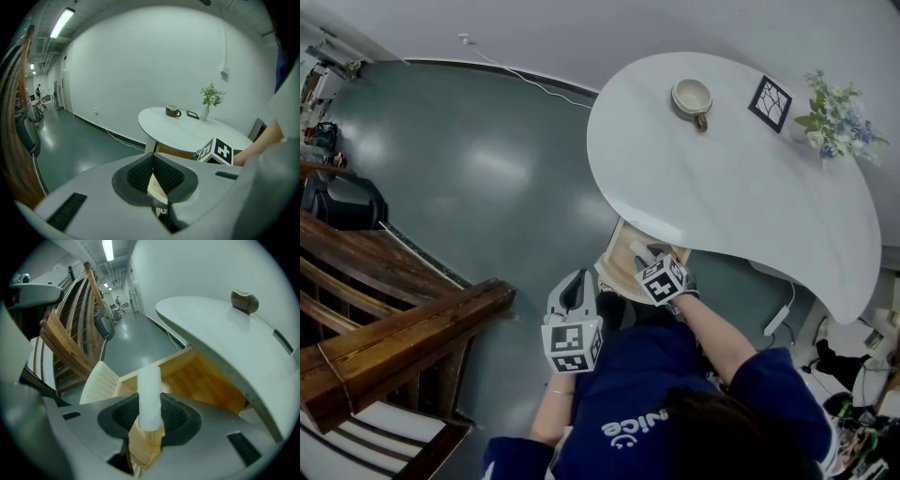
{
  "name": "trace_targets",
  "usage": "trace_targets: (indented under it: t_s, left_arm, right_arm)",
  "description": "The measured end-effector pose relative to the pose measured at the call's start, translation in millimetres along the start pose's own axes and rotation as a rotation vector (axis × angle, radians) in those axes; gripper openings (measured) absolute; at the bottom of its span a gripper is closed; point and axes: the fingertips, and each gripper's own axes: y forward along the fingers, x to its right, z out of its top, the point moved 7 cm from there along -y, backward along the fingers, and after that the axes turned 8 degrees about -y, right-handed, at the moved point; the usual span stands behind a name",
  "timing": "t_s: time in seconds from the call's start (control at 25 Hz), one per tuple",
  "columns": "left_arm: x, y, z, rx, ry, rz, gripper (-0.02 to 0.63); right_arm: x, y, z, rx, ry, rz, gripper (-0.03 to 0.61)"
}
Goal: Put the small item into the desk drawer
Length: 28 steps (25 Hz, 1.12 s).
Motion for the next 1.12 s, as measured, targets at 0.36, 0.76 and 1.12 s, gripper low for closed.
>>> trace_targets:
  t_s: [0.36,0.76,1.12]
  left_arm:
    - [-6,-5,-10,-0.022,-0.022,0.05,0.003]
    - [-14,-13,-21,-0.048,-0.041,0.105,0.003]
    - [-14,-13,-27,-0.067,-0.039,0.124,0.003]
  right_arm:
    - [-4,23,-5,-0.067,-0.132,0.029,0.143]
    - [-1,47,-7,-0.138,-0.204,0.055,0.143]
    - [-4,68,-15,-0.185,-0.255,0.074,0.143]
